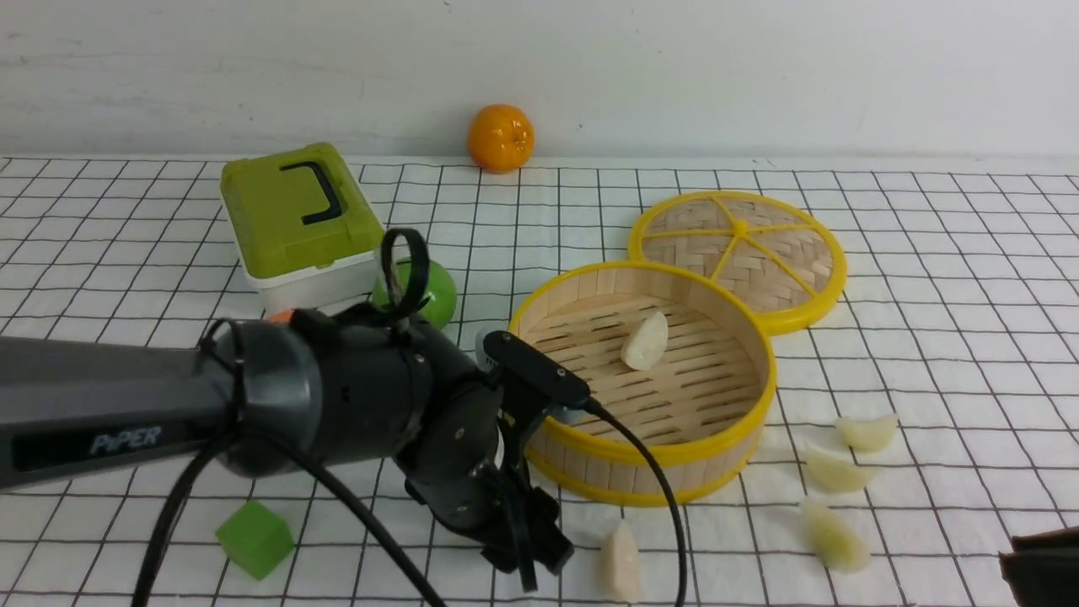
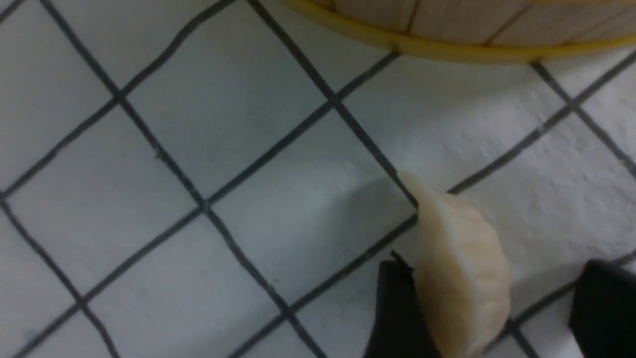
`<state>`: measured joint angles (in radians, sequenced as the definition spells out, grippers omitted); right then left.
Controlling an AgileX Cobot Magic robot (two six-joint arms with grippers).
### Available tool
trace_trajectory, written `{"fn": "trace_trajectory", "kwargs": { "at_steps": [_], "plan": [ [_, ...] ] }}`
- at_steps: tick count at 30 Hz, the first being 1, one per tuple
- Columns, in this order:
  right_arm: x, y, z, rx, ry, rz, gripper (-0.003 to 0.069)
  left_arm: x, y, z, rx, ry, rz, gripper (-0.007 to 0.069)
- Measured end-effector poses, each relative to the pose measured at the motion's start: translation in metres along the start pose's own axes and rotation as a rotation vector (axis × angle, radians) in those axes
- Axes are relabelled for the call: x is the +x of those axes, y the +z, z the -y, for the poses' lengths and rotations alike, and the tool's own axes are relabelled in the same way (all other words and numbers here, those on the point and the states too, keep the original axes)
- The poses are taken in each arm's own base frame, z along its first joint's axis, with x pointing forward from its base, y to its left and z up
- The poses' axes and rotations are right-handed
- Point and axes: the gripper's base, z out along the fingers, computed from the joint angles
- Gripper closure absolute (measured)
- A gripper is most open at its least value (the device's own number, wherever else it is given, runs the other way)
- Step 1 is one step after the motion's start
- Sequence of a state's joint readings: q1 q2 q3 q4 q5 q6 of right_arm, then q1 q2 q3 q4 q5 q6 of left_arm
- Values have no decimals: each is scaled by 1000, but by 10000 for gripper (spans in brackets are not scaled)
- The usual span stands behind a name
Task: Put the dumplings into the steamer on the table with the white tablecloth.
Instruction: 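Reach for and grasp a dumpling on the table with the left gripper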
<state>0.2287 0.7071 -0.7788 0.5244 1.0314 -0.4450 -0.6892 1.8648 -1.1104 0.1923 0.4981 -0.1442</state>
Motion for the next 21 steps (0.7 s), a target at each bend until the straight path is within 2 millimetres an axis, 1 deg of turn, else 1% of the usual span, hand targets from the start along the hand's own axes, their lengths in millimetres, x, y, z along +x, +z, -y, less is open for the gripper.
{"fn": "trace_trajectory", "kwargs": {
  "at_steps": [8, 9, 12, 13, 16, 18, 21],
  "plan": [
    [1, 0, 0, -3, -1, -7, 582, -3, 4, -2, -21, -60, 38, 254],
    [1, 0, 0, -3, -1, -7, 582, -3, 4, -2, -21, -73, 40, 278],
    [1, 0, 0, -3, -1, -7, 578, -2, 4, -2, -27, -90, 31, 410],
    [1, 0, 0, -3, -1, -7, 576, -3, 3, -3, -31, -94, 22, 440],
    [1, 0, 0, -3, -1, -6, 574, -4, -6, -5, -50, -107, -26, 435],
    [1, 0, 0, -3, -1, -6, 572, -18, -32, -8, -52, -154, -29, 434],
    [0, 0, 0, -1, -1, -3, 569, -45, -70, -10, -22, -213, 56, 434]
  ]
}}
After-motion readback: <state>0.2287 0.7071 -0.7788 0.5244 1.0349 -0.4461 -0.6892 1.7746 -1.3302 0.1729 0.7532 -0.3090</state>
